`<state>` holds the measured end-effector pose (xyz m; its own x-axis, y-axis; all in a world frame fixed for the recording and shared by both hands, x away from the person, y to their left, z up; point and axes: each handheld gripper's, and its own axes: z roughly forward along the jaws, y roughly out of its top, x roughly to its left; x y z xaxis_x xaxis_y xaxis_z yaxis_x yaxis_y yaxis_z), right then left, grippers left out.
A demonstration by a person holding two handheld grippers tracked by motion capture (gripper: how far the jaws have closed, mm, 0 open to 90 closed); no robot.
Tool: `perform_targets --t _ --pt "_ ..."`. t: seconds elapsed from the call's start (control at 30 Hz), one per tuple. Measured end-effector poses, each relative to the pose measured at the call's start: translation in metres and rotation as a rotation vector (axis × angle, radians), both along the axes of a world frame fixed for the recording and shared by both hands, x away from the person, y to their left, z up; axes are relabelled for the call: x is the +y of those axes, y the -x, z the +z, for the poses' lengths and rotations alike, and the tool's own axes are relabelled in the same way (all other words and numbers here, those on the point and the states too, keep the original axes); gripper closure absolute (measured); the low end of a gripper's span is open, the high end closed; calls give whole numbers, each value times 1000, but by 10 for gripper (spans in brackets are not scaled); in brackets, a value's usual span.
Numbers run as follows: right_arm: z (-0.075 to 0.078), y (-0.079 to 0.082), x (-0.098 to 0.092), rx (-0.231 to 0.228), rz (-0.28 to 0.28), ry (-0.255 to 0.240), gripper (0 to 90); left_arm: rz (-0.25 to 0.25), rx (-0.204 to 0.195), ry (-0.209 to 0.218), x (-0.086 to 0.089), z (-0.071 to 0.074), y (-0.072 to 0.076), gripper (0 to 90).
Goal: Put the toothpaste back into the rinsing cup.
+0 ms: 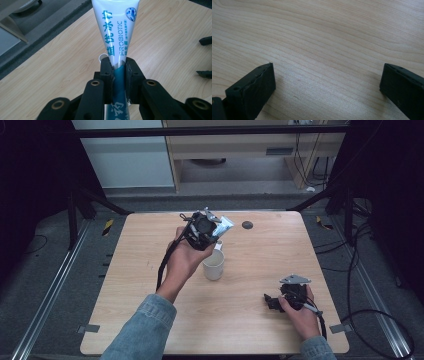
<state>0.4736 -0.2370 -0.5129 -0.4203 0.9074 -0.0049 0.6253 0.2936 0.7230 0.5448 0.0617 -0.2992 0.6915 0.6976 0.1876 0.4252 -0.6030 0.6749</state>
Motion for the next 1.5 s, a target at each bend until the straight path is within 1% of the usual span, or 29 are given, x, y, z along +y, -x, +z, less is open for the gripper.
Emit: perform_targets --t 0.1,0.13,0.23,0.27,0.37,0.4,0.63,0.73,0.8,0.83,0.87,0.97,1.03,1.07,1.17,1.2,1.3,1.33,1.37,1.43,1.47,1.5 --pt "0 0 0 1 -1 -1 4 1 -8 1 -3 1 0 785" --pt "0 0 0 1 -1 2 4 10 -15 14 -4 2 0 785" --pt "0 0 0 2 -1 3 4 16 -22 24 -4 3 1 785" --pt "0 -1 0 0 -2 4 4 22 -34 31 -5 4 1 785" --pt "0 -2 0 0 -1 3 4 26 -37 35 -5 5 1 785" --pt "0 -2 0 0 -2 4 4 30 -44 46 -4 5 0 785" --pt "0 -2 0 0 -2 4 4 43 -64 67 -2 7 -1 785" --pt "0 -2 0 0 -2 4 4 54 -93 72 -1 8 0 785" --pt "0 -2 0 0 -2 4 4 59 -88 78 -3 8 1 785" --pt "0 -2 0 0 -2 4 4 58 -100 77 -4 9 2 785" --pt "0 -2 0 0 -2 4 4 60 -106 83 -5 8 2 784" --pt "0 -2 0 0 -2 5 4 73 -107 87 -8 8 3 785" --pt "0 -2 0 0 -2 4 4 77 -116 100 -9 6 3 785" --pt "0 -2 0 0 -2 4 4 74 -128 109 -9 6 4 785" --pt "0 -2 0 0 -2 3 4 83 -133 118 -11 3 5 785" --pt "0 -2 0 0 -2 3 4 90 -146 127 -12 3 6 785" --pt "0 -2 0 0 -2 4 4 94 -155 136 -13 3 7 785" --pt "0 -2 0 0 -2 3 4 103 -170 148 -14 4 8 785" --pt "0 -2 0 0 -2 3 4 103 -170 148 -14 4 8 785" --pt "0 -1 0 1 -2 4 4 113 -187 157 -14 5 9 785" --pt "0 -1 0 2 -3 2 4 124 -202 158 -15 5 10 784" --pt "0 -1 0 2 -3 2 4 124 -202 158 -15 5 10 784"
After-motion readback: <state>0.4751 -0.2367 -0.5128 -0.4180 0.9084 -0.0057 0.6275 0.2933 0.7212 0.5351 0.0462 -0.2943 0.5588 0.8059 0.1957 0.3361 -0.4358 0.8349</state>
